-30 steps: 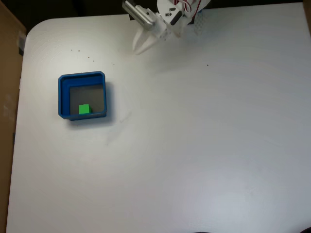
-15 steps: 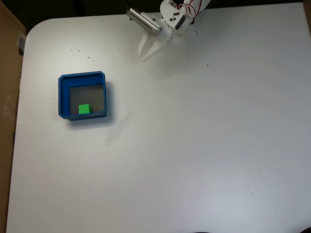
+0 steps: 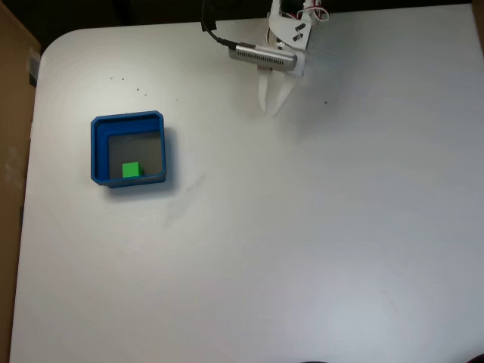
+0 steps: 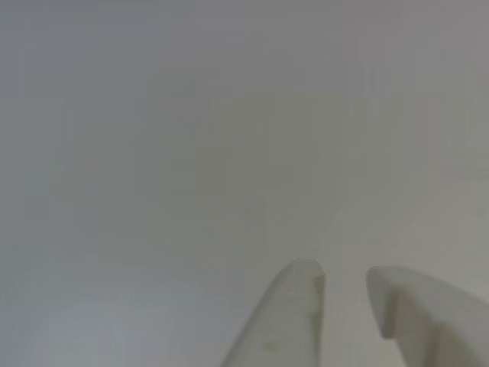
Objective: Pick up green cube and drop it in the blue box
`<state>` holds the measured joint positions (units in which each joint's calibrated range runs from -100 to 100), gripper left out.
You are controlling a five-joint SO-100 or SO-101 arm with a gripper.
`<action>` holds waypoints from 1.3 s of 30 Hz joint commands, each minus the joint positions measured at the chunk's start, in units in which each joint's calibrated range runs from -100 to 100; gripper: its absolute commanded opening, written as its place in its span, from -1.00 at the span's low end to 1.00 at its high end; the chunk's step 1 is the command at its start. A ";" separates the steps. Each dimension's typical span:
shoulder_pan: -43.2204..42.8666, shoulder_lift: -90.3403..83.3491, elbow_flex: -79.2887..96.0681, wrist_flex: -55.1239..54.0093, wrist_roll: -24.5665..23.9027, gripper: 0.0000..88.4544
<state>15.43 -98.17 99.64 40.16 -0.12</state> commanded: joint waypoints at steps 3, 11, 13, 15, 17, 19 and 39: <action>-6.69 -0.91 0.27 -0.64 -0.05 -0.96; -12.54 -0.91 0.27 -0.64 -0.05 -0.96; -13.63 -0.91 0.27 -0.64 -0.05 -0.96; -14.78 -0.91 0.27 -0.64 -0.05 -0.96; -15.87 -0.91 0.27 -0.64 -0.05 -0.96; -16.66 -0.91 0.27 -0.64 -0.05 -0.96; -16.88 -0.91 0.18 -0.64 0.00 -0.96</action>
